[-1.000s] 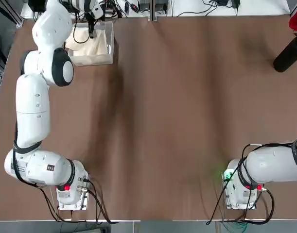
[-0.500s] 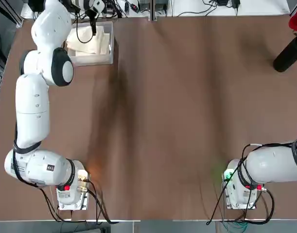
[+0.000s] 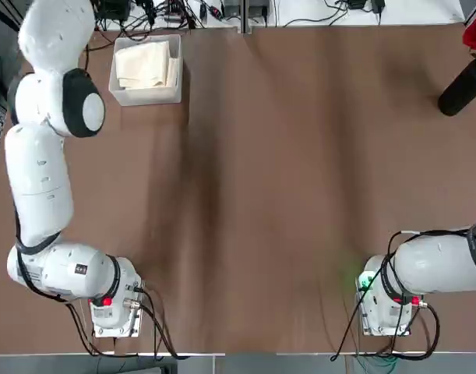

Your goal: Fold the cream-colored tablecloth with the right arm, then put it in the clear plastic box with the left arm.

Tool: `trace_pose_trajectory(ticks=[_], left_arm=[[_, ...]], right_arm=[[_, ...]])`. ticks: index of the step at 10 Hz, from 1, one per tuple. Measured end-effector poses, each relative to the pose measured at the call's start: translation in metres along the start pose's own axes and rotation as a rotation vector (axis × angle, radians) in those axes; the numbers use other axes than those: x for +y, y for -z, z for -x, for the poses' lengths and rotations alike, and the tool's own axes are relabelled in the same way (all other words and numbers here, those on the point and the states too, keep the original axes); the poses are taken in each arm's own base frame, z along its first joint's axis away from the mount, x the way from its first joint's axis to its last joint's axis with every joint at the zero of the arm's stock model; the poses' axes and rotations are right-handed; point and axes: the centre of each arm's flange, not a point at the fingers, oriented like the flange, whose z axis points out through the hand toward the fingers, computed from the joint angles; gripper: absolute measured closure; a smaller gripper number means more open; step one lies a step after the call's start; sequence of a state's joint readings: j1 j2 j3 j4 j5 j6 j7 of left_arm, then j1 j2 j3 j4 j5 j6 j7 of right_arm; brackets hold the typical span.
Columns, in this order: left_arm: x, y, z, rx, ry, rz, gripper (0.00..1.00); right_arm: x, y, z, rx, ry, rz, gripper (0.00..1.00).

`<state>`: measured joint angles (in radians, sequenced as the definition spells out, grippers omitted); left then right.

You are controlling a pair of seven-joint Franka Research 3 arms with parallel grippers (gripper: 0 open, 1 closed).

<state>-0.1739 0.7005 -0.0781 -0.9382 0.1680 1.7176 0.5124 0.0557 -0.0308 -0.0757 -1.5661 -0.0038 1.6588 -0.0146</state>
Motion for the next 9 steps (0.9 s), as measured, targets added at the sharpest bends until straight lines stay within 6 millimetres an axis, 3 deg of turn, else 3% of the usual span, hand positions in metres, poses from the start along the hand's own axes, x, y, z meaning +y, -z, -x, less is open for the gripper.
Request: trace_pose_trajectory(ticks=[3,5,7,9], left_arm=[[0.026,0.101,0.031,-0.001,0.36,0.058,0.0],[0.038,0.147,0.059,-0.038,0.437,0.078,0.0],[0.038,0.174,0.09,-0.037,0.478,0.098,0.01],[0.032,0.182,0.125,-0.045,0.523,0.118,0.0]], right_arm=[[0.0,0.0,0.0,0.0,0.0,0.0,0.0],[0.0,0.0,0.0,0.0,0.0,0.0,0.0],[0.0,0.0,0.0,0.0,0.0,0.0,0.0],[0.0,0.0,0.0,0.0,0.0,0.0,0.0]])
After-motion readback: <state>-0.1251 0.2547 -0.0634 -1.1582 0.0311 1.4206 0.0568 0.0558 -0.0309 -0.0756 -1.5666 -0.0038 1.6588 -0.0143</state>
